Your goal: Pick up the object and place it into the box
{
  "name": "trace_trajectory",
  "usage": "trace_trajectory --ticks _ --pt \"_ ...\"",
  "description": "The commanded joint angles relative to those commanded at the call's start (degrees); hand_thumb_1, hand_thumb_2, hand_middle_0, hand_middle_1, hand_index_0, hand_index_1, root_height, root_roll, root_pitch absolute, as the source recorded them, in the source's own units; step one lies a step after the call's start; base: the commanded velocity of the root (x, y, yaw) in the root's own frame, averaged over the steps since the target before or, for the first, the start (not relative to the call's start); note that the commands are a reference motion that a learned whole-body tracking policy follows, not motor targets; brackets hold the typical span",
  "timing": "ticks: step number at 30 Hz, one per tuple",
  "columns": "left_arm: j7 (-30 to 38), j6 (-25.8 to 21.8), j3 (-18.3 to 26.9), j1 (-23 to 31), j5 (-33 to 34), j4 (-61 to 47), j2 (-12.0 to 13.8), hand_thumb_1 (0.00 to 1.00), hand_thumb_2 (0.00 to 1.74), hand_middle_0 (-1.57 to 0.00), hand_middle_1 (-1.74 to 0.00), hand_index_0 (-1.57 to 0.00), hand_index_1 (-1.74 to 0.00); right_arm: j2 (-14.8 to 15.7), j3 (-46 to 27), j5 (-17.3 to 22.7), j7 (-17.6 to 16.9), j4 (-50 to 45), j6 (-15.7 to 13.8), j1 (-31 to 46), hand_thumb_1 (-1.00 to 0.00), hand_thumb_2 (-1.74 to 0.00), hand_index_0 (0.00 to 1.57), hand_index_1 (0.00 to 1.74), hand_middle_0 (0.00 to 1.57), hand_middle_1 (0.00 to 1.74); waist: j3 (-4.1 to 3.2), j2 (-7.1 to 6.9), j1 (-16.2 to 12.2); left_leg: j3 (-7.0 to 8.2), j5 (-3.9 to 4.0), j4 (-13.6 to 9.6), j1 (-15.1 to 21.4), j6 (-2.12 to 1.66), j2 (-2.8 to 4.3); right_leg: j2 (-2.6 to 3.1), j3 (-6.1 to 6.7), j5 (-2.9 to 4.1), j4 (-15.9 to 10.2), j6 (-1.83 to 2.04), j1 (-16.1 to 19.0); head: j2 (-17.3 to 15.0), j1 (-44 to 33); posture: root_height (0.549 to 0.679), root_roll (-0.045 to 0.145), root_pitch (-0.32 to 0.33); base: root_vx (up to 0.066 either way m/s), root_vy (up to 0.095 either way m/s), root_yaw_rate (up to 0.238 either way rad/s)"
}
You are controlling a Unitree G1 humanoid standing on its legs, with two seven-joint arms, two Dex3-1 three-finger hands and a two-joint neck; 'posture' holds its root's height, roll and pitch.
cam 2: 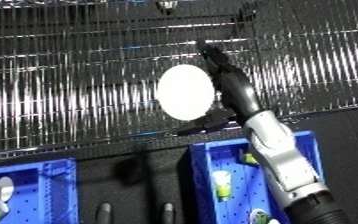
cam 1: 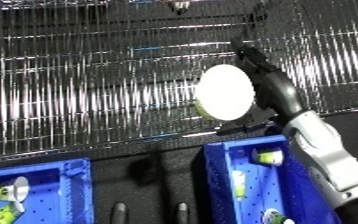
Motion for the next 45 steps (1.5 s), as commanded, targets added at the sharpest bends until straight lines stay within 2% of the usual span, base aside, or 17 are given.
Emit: trace_trajectory --ticks 7,14,19,25,30,37,41,45 --pt "-0.04 -0.26 -0.45 0.58 -0.20 -0.47 -0.18 0.00 0.00 0.00 0.00 0.00 0.00 0.68 0.39 0.62 0.58 -0.14 -0.05 -0.41 -0.40 -0.70 0.63 0.70 0.63 0.70 0.00 0.35 0.35 -0.24 0.45 -0.78 0.13 -0.03 -0.20 -0.10 -0.11 -0.02 -0.18 -0.04 0.01 -0.08 0.14 0.637 0.075 0.119 0.015 0.007 0.027" --pt "0.10 -0.26 -0.47 0.87 -0.04 -0.76 -0.29 0.00 0.00 0.00 0.00 0.00 0.00 1.08 0.18 0.17 0.90 -0.01 -0.29 0.34 -0.75 -1.30 1.18 1.30 1.18 1.30 0.00 0.50 0.37 -0.22 0.57 -1.07 0.29 0.01 -0.23 -0.19 -0.16 -0.04 -0.26 -0.07 0.11 0.30 0.07 0.637 0.076 0.119 0.001 -0.002 0.005" --pt "0.08 -0.24 -0.16 1.01 0.19 -0.51 -0.22 0.00 0.00 0.00 0.00 0.00 0.00 0.55 0.19 -0.20 0.55 -1.40 -0.41 1.51 -0.75 -1.30 1.18 1.30 1.18 1.30 0.00 0.24 -0.06 -0.09 0.69 -1.40 0.76 -0.05 -0.02 -0.05 0.04 0.13 -0.71 -0.02 0.46 0.33 -0.43 0.638 0.075 0.118 -0.002 -0.010 -0.032" --pt "0.27 -0.52 0.83 1.53 0.33 -0.20 -0.19 0.00 0.00 0.00 0.00 0.00 0.00 -0.54 -1.32 -0.30 -1.27 -6.55 -2.71 5.26 -0.75 -1.30 1.18 1.30 1.18 1.30 0.00 -0.43 -1.31 0.28 0.63 -2.02 1.74 -0.11 0.44 0.34 0.60 0.43 -1.84 0.13 1.21 0.60 -2.36 0.640 0.074 0.117 -0.011 -0.008 -0.079" --pt "0.75 -0.92 2.33 1.95 0.13 0.12 -0.36 0.00 0.00 0.00 0.00 0.00 0.00 -1.60 -4.75 -3.69 -5.79 -14.08 -5.56 10.28 -0.75 -1.30 1.18 1.30 1.18 1.30 0.00 -1.32 -3.03 0.81 0.56 -2.55 2.68 -0.15 0.98 0.98 1.29 0.79 -2.95 0.40 1.93 0.47 -4.87 0.642 0.072 0.116 -0.021 -0.005 -0.131" --pt "1.57 -1.85 5.44 3.05 0.03 0.59 -1.03 0.00 0.00 0.00 0.00 0.00 0.00 -2.36 -13.05 -10.13 -15.97 -26.66 -10.66 22.75 -0.75 -1.30 1.18 1.30 1.18 1.30 0.00 -2.57 -6.44 2.12 0.68 -4.41 5.01 -0.19 1.74 2.08 2.90 1.47 -5.05 1.12 3.39 1.03 -9.80 0.646 0.067 0.112 -0.023 -0.002 -0.161" --pt "1.61 -2.51 7.49 3.79 0.34 1.67 -1.29 0.00 0.00 0.00 0.00 0.00 0.00 -1.29 -18.32 -10.51 -20.05 -30.99 -13.86 31.48 -0.75 -1.30 1.18 1.30 1.18 1.30 0.00 -3.38 -8.62 2.94 0.41 -5.07 6.48 -0.27 2.19 2.70 3.72 1.95 -6.58 1.51 4.58 1.36 -11.36 0.648 0.065 0.109 -0.026 -0.014 -0.202" --pt "1.53 -2.98 9.26 4.22 0.36 2.36 -1.32 0.00 0.00 0.00 0.00 0.00 0.00 0.10 -21.45 -8.81 -20.54 -31.58 -15.36 39.17 -0.75 -1.30 1.18 1.30 1.18 1.30 0.00 -4.07 -10.60 3.67 0.02 -5.36 7.74 -0.32 2.67 3.19 4.45 2.26 -7.70 1.70 5.63 0.71 -11.29 0.650 0.062 0.103 -0.020 -0.015 -0.208"
